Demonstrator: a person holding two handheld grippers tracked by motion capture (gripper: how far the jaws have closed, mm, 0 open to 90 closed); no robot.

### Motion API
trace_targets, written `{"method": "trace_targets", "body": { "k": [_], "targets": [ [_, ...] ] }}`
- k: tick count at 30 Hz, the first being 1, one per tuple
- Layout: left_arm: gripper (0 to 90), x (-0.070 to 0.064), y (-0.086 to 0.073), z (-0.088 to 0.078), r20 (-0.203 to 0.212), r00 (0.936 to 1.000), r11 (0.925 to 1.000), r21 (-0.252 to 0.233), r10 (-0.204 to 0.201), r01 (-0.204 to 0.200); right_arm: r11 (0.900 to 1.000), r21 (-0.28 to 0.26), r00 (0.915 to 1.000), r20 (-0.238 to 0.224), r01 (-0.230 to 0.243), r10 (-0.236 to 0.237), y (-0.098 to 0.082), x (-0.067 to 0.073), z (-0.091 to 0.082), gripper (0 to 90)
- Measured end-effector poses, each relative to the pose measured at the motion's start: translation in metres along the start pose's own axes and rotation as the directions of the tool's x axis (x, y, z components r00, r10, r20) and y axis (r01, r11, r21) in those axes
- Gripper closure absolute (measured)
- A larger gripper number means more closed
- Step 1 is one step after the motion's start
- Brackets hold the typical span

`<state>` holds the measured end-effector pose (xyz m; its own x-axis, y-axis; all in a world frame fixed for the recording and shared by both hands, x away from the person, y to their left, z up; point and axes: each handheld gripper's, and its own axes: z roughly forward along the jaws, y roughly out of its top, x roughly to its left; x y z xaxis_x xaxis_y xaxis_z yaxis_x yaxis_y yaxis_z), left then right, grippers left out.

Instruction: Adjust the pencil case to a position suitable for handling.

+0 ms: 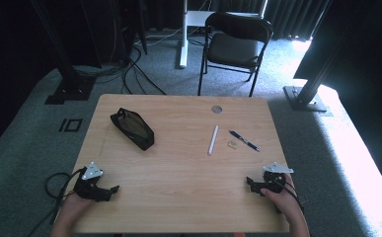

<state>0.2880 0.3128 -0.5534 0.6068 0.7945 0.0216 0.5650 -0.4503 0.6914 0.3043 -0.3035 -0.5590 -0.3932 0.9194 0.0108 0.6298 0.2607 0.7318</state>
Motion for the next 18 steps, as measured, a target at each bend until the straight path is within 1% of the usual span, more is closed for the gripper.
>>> {"method": "trace_targets", "body": {
  "k": [9,11,14,18],
  "targets": [
    [2.1,-0.0005,0.0,0.0,-0.002,1.0,1.0,0.0,-0.003,0.003,1.0,0.001,1.0,-0.002,0.002,-0.002,0.0005,0.0001,0.0003,11.4],
    [2.1,-0.0004,0.0,0.0,-0.002,1.0,1.0,0.0,-0.002,0.002,1.0,-0.001,0.9999,-0.011,0.001,-0.001,0.0004,-0.0003,0.0002,11.4],
    [2.1,-0.0004,0.0,0.0,-0.002,1.0,1.0,0.0,-0.003,0.003,1.0,0.0,0.9997,-0.017,0.018,-0.018,0.0006,0.0007,0.0004,11.4],
    [2.1,-0.0007,-0.0001,-0.0001,-0.003,1.0,1.0,0.0,-0.005,0.005,1.0,-0.002,0.9991,-0.031,0.03,-0.03,0.0025,0.0013,0.0022,11.4]
  ]
}}
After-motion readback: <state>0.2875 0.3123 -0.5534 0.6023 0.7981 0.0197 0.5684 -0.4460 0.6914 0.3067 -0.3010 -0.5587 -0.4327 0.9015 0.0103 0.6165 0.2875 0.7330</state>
